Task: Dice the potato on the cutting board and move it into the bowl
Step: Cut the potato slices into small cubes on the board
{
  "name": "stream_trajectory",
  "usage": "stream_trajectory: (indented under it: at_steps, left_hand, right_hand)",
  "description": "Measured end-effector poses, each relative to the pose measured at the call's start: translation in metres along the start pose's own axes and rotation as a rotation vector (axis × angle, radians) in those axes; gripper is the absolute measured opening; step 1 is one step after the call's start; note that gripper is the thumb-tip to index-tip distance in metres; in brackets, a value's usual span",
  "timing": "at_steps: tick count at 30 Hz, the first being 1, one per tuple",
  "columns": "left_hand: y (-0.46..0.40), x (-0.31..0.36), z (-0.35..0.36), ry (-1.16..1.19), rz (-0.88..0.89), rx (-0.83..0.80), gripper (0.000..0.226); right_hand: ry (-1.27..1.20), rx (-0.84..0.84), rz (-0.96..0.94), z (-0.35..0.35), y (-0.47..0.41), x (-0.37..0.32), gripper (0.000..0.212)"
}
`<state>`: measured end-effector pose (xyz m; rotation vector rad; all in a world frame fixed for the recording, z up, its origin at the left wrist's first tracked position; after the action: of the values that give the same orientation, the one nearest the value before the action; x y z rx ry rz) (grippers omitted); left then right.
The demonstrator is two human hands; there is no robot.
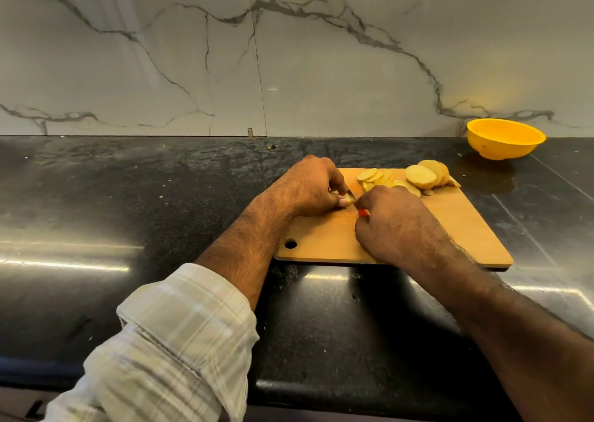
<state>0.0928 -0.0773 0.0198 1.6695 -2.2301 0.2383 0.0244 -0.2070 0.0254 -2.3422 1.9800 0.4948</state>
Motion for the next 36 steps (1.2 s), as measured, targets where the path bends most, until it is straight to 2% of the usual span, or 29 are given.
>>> stream_trajectory:
  at_steps: [10, 14, 17, 20, 36]
  left_hand:
    - [0.001, -0.002, 0.002, 0.019, 0.024, -0.024, 0.025]
    - [0.002, -0.004, 0.004, 0.035, 0.026, -0.028, 0.023]
    - [0.002, -0.005, 0.002, 0.054, 0.048, -0.013, 0.021]
    - [0.002, -0.001, 0.003, 0.021, 0.064, -0.026, 0.021]
    - [0.000, 0.001, 0.001, -0.017, 0.095, 0.006, 0.019]
  right_hand:
    - [0.093, -0.023, -0.026, -0.002, 0.002, -0.013, 0.046]
    - [0.035, -0.004, -0.046, 0.000, -0.004, -0.014, 0.044]
    - [0.003, 0.063, -0.082, -0.003, -0.002, -0.004, 0.034]
    - [-0.013, 0.108, -0.105, -0.007, 0.006, 0.001, 0.034]
    - [-0.054, -0.007, -0.097, 0.001, -0.019, -0.006, 0.041]
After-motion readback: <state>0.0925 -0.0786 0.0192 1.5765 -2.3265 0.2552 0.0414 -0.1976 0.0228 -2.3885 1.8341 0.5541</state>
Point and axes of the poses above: each hand's wrist, its own y-axis away from the middle knuckle, its own z-axis out of the palm, x = y × z, the point moved 9 cm from there along -y, towards the middle knuckle, and after that the axes turned 9 degrees about -x, right-handed, at the moved point
